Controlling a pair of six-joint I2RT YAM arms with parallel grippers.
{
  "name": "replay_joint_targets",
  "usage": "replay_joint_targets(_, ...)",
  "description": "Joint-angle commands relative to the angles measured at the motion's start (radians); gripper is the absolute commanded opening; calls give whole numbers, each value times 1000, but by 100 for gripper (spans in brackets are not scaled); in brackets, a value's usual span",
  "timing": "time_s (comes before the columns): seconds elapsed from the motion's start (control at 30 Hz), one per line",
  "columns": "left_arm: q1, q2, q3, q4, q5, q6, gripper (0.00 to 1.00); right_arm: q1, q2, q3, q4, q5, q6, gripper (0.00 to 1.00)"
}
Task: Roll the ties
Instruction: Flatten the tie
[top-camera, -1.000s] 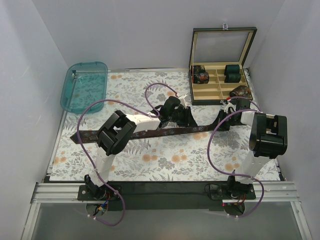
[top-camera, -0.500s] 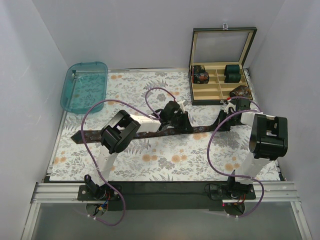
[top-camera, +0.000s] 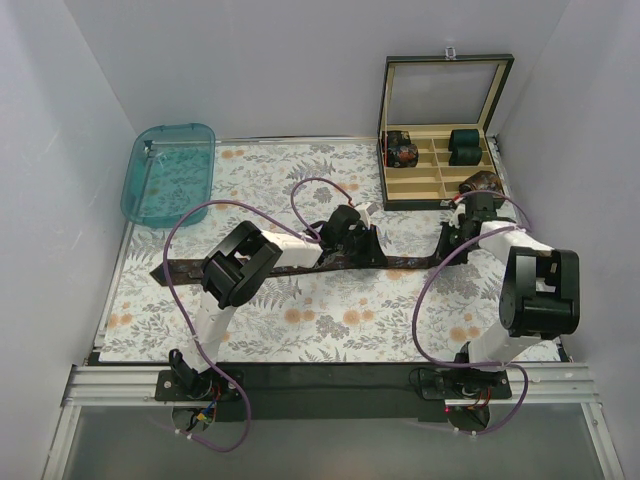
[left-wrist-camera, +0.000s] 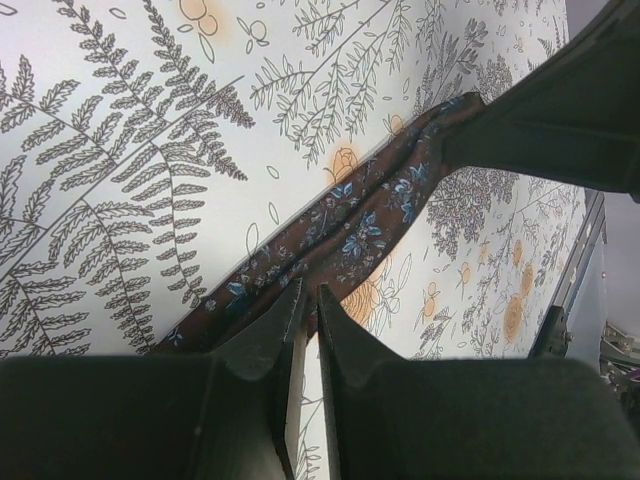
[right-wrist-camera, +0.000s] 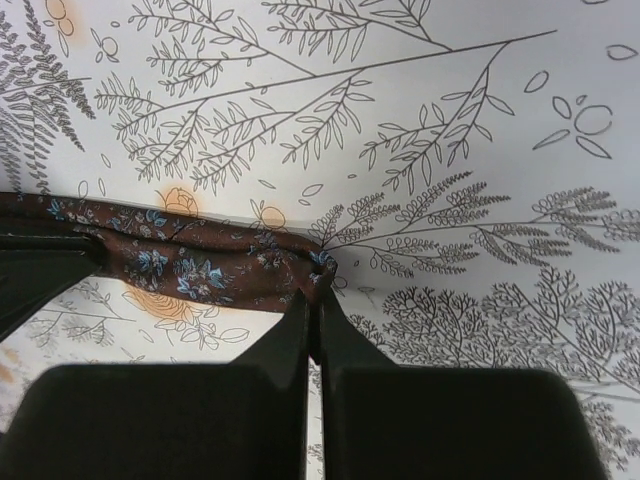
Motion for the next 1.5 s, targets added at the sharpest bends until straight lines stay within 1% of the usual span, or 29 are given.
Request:
replay_joint_targets(0.0,2,13,-18,-38,-51,22,11,48,-78,45,-71,222,17,1)
replay_joint_targets(0.03,2,13,-18,-40,-54,20,11,74,-84,55,-98,280,25,1)
replay_joint_targets(0.07,2,13,-16,-41,-54,17,11,100,-89,66,-109,295,31,1)
replay_joint_targets(0.13,2,14,-13,-40,-53,11,11,143,-96,100,-146,369,58,1)
replay_joint_targets(0.33,-1,18,-6,-43,-54,-6,11,253,-89,169,-214,474,133,1)
replay_joint_targets(0.6,-4,18,1,-56,-68,-12,11,324,-73,212,-264,502,183,1)
replay_joint_targets(0.93,-5,19,8,-59,-66,-20,11,381,-32,252,-261,344,190,1)
replay_joint_targets(1.03,-5,18,7,-59,-66,-21,11,407,-18,246,-228,308,201,1)
replay_joint_targets(1.07,-5,18,7,-61,-68,-26,11,410,-15,241,-218,248,203,1)
replay_joint_targets(1.2,-5,14,5,-58,-67,-38,11,410,2,207,-154,166,207,1)
replay_joint_targets(1.47,-4,-9,-9,-47,-73,-43,10,409,65,151,-48,94,197,1)
